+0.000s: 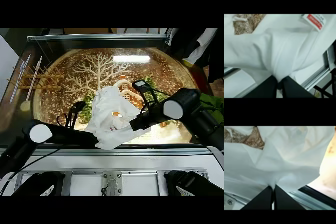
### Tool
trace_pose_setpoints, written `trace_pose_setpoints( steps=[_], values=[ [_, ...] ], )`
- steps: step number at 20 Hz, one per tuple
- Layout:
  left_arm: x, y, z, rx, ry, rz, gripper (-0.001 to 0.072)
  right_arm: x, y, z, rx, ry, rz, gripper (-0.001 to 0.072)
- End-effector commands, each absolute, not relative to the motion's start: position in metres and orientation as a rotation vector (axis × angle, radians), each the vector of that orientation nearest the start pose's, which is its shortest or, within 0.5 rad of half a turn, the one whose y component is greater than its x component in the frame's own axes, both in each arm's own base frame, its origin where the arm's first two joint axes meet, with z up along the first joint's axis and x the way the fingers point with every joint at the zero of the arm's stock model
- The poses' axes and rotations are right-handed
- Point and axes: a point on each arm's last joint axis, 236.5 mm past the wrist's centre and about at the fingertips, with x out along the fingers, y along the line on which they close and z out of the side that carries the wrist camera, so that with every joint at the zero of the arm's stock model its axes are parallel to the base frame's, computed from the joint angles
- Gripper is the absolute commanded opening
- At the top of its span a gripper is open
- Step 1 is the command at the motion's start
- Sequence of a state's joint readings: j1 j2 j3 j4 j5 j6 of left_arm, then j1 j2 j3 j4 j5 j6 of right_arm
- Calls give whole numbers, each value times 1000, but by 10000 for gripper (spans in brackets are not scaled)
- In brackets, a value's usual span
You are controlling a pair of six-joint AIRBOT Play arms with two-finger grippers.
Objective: Fold the clothes and pants, and hang the long-sleeved shirts on hangers.
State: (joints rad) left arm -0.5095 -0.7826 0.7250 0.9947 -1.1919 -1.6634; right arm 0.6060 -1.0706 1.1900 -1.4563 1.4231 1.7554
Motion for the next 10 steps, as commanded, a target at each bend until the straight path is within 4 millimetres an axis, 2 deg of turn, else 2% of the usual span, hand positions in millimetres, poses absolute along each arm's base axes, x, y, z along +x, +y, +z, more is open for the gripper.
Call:
trace_pose_setpoints(
  steps=[1,2,4,6,10],
  values=[
    [168,-233,32,-328,1370,-670,436,237,209,56,-149,1371,467,16],
    [181,-228,40,-348,1339,-648,562,237,209,56,-149,1371,467,17],
    [203,-214,53,-362,1285,-597,561,237,209,56,-148,1371,467,16],
    [214,-202,57,-380,1272,-542,552,238,209,56,-126,1372,449,16],
    [206,-207,51,-340,1293,-523,552,257,223,63,-32,1293,429,16]
  ],
)
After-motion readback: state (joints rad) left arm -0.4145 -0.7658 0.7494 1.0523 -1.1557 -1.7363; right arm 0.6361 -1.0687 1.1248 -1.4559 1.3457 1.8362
